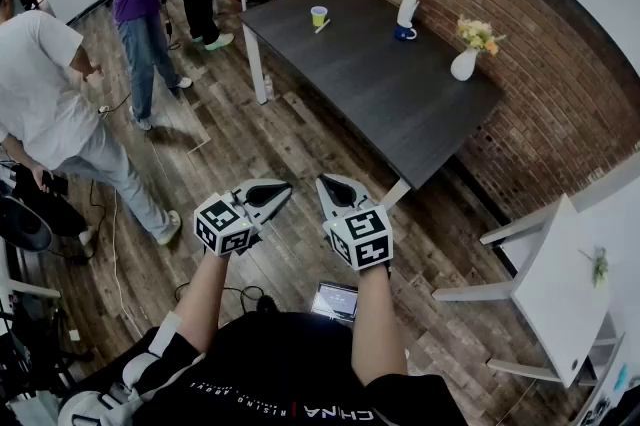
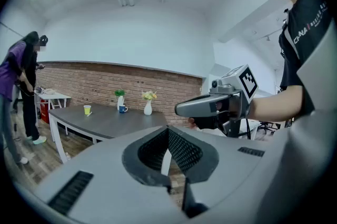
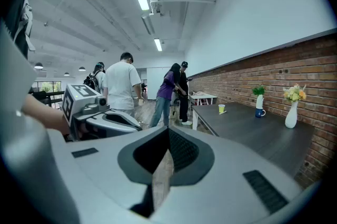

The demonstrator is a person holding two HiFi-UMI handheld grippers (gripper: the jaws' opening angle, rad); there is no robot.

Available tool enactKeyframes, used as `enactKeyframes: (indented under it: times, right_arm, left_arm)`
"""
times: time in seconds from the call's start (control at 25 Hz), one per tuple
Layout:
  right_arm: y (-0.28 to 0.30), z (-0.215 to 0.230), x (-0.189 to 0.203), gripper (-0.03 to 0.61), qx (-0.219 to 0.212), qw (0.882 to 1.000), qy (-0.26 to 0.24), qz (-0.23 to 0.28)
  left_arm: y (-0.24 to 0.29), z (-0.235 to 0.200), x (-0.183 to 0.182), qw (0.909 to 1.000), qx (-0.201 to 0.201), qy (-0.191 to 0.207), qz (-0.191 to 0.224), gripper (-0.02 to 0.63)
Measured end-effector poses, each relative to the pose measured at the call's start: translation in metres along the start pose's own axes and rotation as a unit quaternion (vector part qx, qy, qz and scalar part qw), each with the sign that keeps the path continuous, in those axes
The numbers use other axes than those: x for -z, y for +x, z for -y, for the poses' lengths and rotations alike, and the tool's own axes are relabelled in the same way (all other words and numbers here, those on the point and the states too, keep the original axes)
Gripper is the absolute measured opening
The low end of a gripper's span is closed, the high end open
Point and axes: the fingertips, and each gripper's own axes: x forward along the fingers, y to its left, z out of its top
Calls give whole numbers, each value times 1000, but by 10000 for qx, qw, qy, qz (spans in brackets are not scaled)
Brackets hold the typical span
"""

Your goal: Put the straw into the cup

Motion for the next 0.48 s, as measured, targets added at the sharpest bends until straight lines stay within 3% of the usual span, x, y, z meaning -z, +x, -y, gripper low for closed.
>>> enactKeyframes:
  times: [0.48]
  right_arm:
    - [-2,2,6,6,47,9999,74,-79]
  left_arm:
    - [8,7,1,9996,129,243,-70,3]
